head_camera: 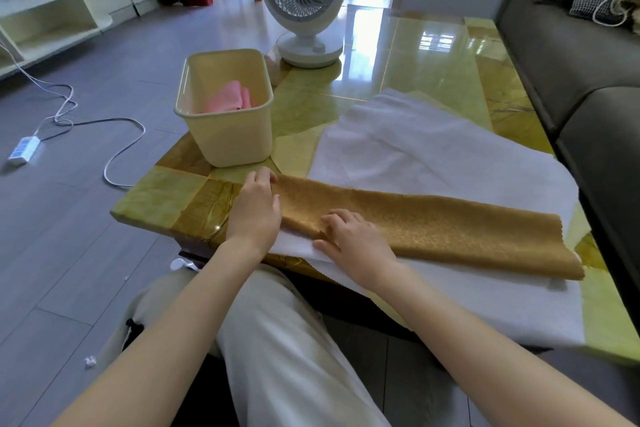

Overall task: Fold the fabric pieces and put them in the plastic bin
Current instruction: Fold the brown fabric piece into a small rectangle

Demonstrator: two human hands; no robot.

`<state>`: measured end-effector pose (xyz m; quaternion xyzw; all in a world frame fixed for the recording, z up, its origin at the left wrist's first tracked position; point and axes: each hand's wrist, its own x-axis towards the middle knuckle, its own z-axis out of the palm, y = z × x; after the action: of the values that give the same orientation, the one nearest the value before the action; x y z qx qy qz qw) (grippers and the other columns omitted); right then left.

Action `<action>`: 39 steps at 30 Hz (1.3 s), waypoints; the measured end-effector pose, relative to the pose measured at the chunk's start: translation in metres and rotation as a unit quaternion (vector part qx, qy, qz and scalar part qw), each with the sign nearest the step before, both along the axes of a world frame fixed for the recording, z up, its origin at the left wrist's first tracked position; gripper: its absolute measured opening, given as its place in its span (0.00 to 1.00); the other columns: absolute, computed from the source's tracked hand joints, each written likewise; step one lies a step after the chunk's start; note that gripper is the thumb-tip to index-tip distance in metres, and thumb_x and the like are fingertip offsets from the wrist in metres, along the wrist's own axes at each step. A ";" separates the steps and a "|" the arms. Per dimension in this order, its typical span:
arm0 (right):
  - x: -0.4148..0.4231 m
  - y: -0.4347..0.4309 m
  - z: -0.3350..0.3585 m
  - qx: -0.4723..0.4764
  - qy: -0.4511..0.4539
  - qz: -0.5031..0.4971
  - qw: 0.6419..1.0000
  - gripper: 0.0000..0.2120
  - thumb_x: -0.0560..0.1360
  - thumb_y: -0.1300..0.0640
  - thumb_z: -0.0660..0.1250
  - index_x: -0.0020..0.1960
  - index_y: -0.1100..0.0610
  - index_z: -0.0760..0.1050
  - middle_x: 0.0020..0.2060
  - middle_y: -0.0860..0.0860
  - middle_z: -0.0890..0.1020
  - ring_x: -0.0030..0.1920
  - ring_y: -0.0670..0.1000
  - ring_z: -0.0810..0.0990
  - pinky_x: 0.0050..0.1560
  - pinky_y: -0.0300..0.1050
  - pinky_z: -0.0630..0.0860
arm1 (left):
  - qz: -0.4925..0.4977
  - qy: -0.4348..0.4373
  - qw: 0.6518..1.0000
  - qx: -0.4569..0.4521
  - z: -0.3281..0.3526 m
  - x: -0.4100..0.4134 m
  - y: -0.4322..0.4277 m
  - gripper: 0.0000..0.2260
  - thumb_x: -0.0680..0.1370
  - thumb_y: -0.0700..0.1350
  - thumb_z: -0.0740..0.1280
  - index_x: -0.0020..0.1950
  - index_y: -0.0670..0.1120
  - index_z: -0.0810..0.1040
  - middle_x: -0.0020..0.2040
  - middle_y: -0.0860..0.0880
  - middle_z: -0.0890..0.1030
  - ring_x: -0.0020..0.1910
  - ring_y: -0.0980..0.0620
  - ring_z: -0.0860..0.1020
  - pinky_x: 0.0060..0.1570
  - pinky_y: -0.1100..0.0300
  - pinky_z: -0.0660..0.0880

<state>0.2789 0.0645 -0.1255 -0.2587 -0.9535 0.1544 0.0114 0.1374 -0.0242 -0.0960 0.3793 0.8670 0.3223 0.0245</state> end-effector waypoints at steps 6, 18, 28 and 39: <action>-0.017 -0.011 -0.002 0.046 0.020 -0.014 0.999 0.15 0.79 0.55 0.57 0.65 0.54 0.68 0.62 0.50 0.74 0.60 0.53 0.73 0.53 0.46 0.73 | -0.004 0.002 0.997 0.071 0.010 0.000 -0.006 0.07 0.78 0.38 0.64 0.54 0.41 0.69 0.46 0.48 0.70 0.36 0.56 0.69 0.38 0.67 0.63; 0.020 0.013 0.037 -0.236 0.349 -0.155 0.893 0.14 0.81 0.61 0.53 0.62 0.58 0.72 0.51 0.51 0.82 0.52 0.46 0.81 0.55 0.45 0.78 | -0.136 -0.082 0.960 0.231 0.018 0.063 0.043 0.13 0.72 0.32 0.66 0.51 0.43 0.68 0.42 0.48 0.73 0.42 0.51 0.74 0.42 0.63 0.73; 0.059 0.048 0.029 -0.409 0.217 -0.311 0.830 0.08 0.77 0.59 0.64 0.41 0.58 0.78 0.38 0.53 0.82 0.42 0.51 0.83 0.44 0.45 0.81 | -0.272 0.030 0.961 0.036 -0.025 0.096 0.052 0.17 0.68 0.32 0.63 0.55 0.43 0.71 0.51 0.46 0.72 0.52 0.47 0.71 0.53 0.54 0.69; 0.042 0.040 0.008 -0.285 0.067 -0.323 0.900 0.19 0.77 0.54 0.62 0.65 0.60 0.65 0.47 0.53 0.75 0.47 0.53 0.76 0.48 0.46 0.73 | -0.223 0.133 0.962 -0.080 -0.047 0.058 0.028 0.18 0.70 0.29 0.61 0.56 0.44 0.73 0.54 0.46 0.71 0.55 0.46 0.70 0.53 0.57 0.68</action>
<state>0.3209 0.1050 -0.1170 -0.5337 -0.7296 0.4246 0.0504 0.1956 0.0039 -0.1430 0.5990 0.7789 0.1852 0.0098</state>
